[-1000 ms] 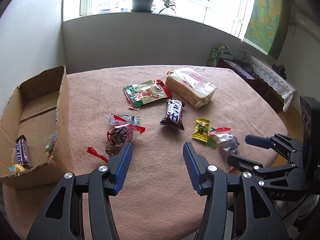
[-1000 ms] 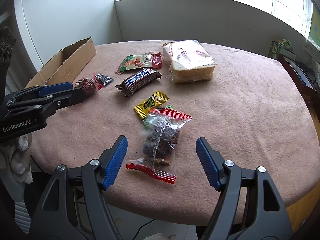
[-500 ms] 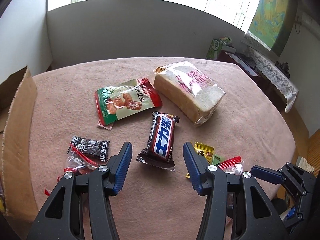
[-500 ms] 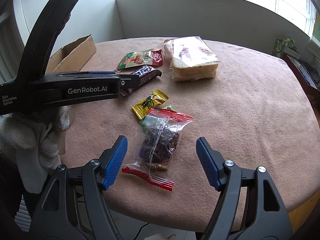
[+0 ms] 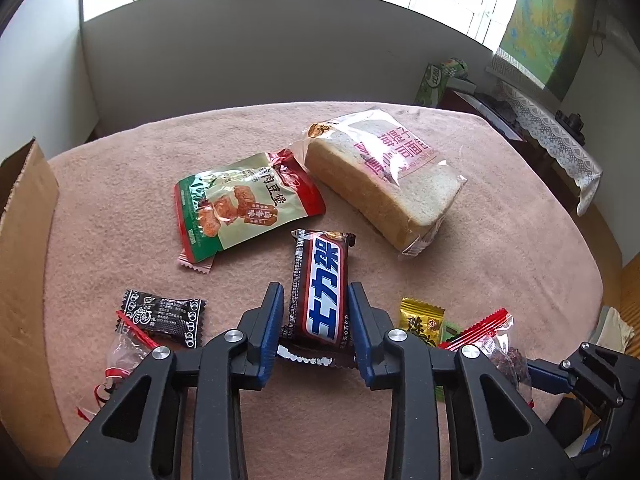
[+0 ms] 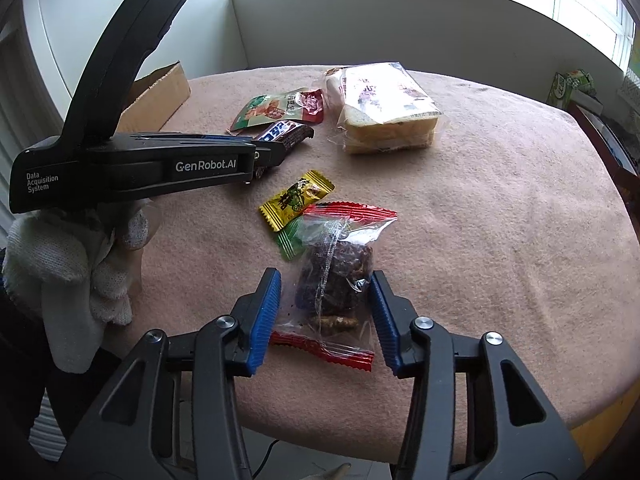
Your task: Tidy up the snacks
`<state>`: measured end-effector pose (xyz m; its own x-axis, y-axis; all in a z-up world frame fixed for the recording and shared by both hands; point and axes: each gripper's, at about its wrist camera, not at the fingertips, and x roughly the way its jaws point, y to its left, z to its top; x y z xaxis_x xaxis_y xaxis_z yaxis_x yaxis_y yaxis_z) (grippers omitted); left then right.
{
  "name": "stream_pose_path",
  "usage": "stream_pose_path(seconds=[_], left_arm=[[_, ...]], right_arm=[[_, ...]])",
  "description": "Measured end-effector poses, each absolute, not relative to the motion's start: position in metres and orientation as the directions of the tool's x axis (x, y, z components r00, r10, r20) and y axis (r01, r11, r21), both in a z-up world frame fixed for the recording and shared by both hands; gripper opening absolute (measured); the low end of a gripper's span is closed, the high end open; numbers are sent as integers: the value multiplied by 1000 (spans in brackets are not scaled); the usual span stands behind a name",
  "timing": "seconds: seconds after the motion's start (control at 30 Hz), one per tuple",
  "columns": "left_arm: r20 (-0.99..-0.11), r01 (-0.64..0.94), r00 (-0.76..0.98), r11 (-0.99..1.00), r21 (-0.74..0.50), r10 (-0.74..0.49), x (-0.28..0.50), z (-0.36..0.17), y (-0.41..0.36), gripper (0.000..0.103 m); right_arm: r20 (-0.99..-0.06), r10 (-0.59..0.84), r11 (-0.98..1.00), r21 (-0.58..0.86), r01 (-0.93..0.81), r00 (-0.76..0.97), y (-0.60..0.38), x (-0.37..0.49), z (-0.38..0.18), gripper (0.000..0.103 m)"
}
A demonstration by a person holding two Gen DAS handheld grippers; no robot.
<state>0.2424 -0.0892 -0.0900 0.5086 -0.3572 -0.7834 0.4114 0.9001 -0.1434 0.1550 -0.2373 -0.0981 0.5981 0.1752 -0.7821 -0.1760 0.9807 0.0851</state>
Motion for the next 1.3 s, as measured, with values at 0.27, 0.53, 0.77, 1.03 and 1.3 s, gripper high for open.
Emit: stream_pose_path(seconds=[0.27, 0.53, 0.77, 1.03, 1.3], left_arm=[[-780, 400, 518, 906, -141, -350, 238, -88, -85, 27], [-756, 390, 542, 907, -160, -367, 224, -72, -67, 27], [-718, 374, 583, 910, -179, -380, 204, -49, -42, 27], [-680, 329, 640, 928, -176, -356, 184, -29, -6, 27], [-661, 237, 692, 956, -172, -291, 176, -19, 49, 27]], right_arm=[[-773, 182, 982, 115, -148, 607, -252, 150, -95, 43], [-750, 182, 983, 114, -147, 636, -256, 140, -78, 43], [-726, 207, 976, 112, -185, 656, -245, 134, -58, 43], [-704, 253, 960, 101, -259, 663, -211, 146, -40, 43], [-684, 330, 928, 108, -357, 651, -158, 171, -18, 43]])
